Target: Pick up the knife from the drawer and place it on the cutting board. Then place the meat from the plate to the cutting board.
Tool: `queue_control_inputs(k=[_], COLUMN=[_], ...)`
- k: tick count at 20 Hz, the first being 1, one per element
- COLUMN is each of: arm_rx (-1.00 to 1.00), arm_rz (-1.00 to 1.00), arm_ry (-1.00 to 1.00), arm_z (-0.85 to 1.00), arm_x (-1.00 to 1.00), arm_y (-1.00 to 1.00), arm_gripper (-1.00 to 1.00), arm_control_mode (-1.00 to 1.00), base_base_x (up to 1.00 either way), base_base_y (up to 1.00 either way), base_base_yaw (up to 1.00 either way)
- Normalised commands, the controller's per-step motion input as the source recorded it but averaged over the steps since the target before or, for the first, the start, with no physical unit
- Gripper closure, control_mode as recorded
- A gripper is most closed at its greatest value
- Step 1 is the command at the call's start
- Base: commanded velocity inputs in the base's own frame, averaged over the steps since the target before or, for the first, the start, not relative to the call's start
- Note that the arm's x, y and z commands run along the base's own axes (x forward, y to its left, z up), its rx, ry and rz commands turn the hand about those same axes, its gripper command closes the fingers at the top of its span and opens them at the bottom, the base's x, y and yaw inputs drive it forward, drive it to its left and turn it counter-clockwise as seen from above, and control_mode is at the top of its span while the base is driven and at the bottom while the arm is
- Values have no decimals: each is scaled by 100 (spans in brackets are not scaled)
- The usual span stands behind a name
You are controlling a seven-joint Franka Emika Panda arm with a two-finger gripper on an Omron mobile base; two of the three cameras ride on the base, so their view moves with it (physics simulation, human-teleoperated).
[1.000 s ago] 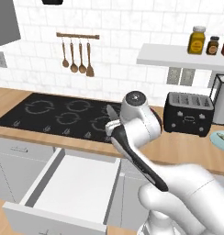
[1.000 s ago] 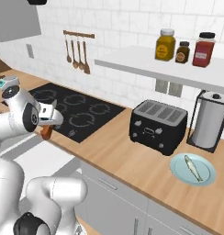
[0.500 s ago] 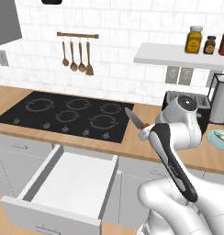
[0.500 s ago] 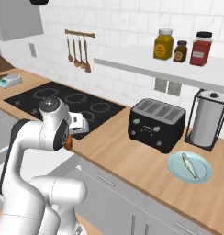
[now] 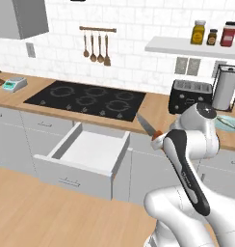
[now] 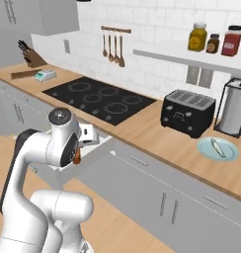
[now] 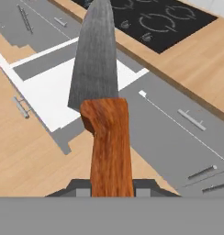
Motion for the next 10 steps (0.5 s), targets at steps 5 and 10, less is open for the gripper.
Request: queue_control_inputs(k=[5, 10], arm_rx=[0, 0], arm_rz=[0, 0], arm_ry=[0, 0], arm_z=[0, 0], arm_x=[0, 0], arm_y=[0, 0], arm_gripper=[100, 100], arm_control_mode=[100, 100], base_base_x=[-38, 17], base_base_y=[100, 100], base_base_yaw=[0, 0])
